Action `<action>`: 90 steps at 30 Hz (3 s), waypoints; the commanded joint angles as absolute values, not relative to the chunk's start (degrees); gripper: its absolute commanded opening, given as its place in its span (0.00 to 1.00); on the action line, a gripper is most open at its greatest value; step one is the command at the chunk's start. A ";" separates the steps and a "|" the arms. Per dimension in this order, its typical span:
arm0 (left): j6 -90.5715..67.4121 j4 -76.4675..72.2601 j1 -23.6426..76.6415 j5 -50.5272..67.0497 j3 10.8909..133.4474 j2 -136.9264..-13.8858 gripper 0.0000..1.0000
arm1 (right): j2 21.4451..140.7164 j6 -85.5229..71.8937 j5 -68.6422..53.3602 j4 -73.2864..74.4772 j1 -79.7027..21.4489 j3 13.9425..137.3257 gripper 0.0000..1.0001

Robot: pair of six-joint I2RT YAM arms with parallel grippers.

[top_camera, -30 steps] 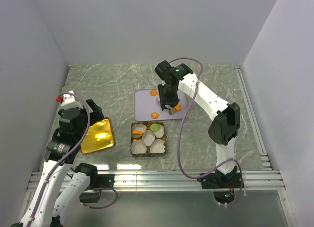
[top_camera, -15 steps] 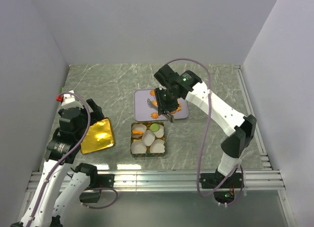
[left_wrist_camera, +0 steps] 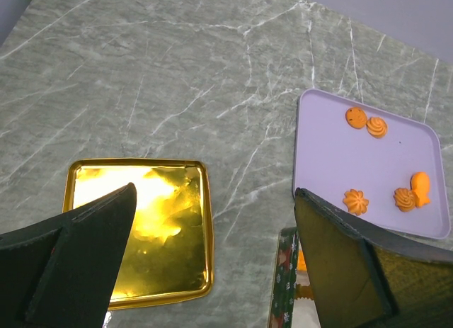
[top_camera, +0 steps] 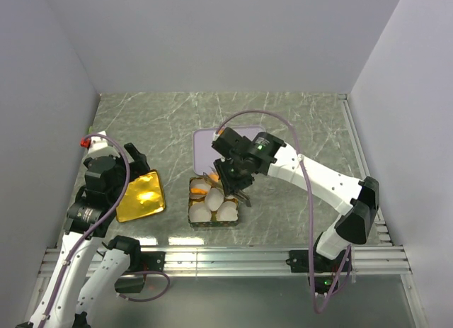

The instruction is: Pack the cookies

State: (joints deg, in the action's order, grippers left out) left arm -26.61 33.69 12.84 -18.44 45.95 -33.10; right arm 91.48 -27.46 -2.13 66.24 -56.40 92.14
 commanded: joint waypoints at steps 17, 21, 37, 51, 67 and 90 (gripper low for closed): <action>-26.28 32.08 13.54 -18.81 45.97 -32.43 0.99 | 90.70 -33.49 -1.23 59.06 -61.52 83.85 0.34; -26.28 32.08 13.62 -18.72 45.88 -32.43 1.00 | 91.14 -33.57 -1.14 59.06 -61.44 83.58 0.34; -26.28 32.17 13.62 -19.07 45.88 -32.26 1.00 | 90.70 -34.80 -0.09 59.15 -61.44 82.71 0.54; -26.19 32.08 13.62 -18.90 45.88 -31.91 1.00 | 89.12 -35.42 4.39 62.13 -61.35 87.87 0.55; -26.46 32.26 13.54 -19.51 45.97 -31.90 0.99 | 95.18 -31.20 4.48 69.17 -49.14 105.47 0.54; -26.54 32.61 13.36 -19.95 46.14 -33.57 0.99 | 102.91 -27.33 3.60 69.61 -31.64 104.93 0.54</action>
State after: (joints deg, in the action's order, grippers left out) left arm -26.63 33.71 13.37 -19.38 45.95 -33.28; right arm 101.62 -28.36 3.42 69.89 -32.27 102.83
